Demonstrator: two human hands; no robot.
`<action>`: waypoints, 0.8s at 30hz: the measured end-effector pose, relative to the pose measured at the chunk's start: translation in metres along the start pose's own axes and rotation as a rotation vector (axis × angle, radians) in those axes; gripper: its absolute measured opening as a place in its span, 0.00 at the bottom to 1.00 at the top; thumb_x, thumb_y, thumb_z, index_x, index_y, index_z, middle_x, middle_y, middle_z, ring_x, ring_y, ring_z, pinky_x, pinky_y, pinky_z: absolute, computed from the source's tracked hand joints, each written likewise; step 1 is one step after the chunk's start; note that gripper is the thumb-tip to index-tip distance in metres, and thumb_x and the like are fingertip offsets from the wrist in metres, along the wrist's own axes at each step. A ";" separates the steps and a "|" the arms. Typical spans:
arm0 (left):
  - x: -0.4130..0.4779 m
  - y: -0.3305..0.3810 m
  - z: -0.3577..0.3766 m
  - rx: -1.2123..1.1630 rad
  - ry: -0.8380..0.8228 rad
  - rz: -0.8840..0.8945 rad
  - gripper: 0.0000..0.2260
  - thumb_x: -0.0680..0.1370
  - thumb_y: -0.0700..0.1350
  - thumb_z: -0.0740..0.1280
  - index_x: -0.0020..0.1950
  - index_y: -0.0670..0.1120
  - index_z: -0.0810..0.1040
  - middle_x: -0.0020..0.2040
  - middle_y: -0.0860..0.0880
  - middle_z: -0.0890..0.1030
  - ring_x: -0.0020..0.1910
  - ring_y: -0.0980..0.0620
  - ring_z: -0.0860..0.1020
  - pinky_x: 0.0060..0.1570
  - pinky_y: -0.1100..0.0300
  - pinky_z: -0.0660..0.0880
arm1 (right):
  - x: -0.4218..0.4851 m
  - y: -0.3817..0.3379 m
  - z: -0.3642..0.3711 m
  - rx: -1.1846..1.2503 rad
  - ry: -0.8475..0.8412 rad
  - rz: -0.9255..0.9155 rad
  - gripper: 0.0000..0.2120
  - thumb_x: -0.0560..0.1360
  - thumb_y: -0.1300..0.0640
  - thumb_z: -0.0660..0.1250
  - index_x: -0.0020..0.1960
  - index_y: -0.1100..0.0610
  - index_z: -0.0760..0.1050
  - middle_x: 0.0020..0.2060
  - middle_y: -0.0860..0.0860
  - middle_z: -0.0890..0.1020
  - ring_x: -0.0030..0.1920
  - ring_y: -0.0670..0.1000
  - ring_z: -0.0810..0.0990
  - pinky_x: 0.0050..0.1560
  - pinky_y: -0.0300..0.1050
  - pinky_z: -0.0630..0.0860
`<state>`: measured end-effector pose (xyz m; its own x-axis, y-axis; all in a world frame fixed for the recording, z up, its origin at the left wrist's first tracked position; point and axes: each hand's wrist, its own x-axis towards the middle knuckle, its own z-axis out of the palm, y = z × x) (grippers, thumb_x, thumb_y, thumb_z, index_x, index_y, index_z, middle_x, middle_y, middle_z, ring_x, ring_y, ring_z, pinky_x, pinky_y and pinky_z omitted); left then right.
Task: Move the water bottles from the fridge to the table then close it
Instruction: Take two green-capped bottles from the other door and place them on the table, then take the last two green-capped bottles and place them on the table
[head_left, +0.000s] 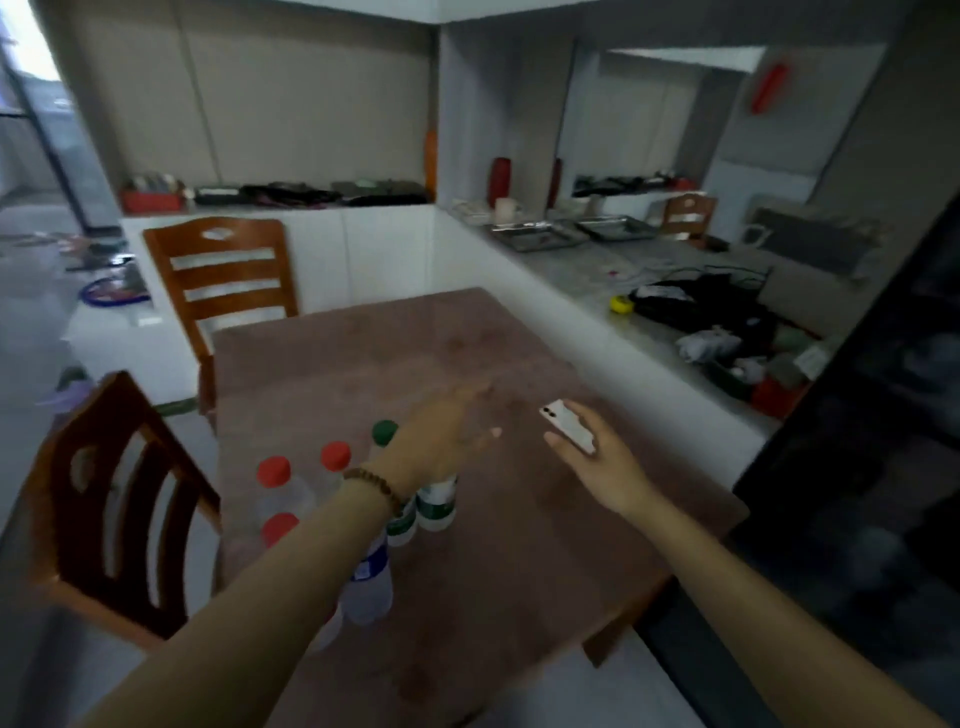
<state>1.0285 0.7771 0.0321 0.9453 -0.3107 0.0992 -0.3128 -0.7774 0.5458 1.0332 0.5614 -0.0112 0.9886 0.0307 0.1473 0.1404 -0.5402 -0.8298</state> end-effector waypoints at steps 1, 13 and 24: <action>-0.006 0.008 0.008 -0.002 -0.027 0.068 0.28 0.78 0.55 0.62 0.75 0.49 0.57 0.75 0.47 0.62 0.69 0.45 0.67 0.67 0.55 0.64 | -0.022 -0.001 -0.011 -0.012 0.048 0.026 0.27 0.75 0.50 0.67 0.71 0.53 0.65 0.69 0.49 0.70 0.68 0.45 0.67 0.66 0.39 0.64; -0.167 0.144 0.086 0.191 -0.451 0.587 0.33 0.77 0.63 0.57 0.77 0.49 0.52 0.77 0.50 0.55 0.76 0.48 0.53 0.74 0.51 0.53 | -0.377 -0.033 -0.089 -0.393 0.433 0.468 0.36 0.73 0.40 0.65 0.75 0.49 0.56 0.77 0.46 0.54 0.77 0.49 0.50 0.75 0.47 0.53; -0.394 0.282 0.122 0.199 -0.623 0.879 0.31 0.77 0.64 0.56 0.76 0.50 0.56 0.75 0.50 0.62 0.72 0.48 0.62 0.68 0.51 0.63 | -0.696 -0.100 -0.076 -0.415 0.670 0.703 0.34 0.74 0.43 0.66 0.75 0.50 0.57 0.75 0.47 0.58 0.75 0.48 0.57 0.70 0.37 0.55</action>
<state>0.5562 0.6139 0.0458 0.1902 -0.9784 -0.0805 -0.9172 -0.2063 0.3408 0.3264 0.5302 0.0103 0.5909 -0.8030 0.0768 -0.6069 -0.5053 -0.6134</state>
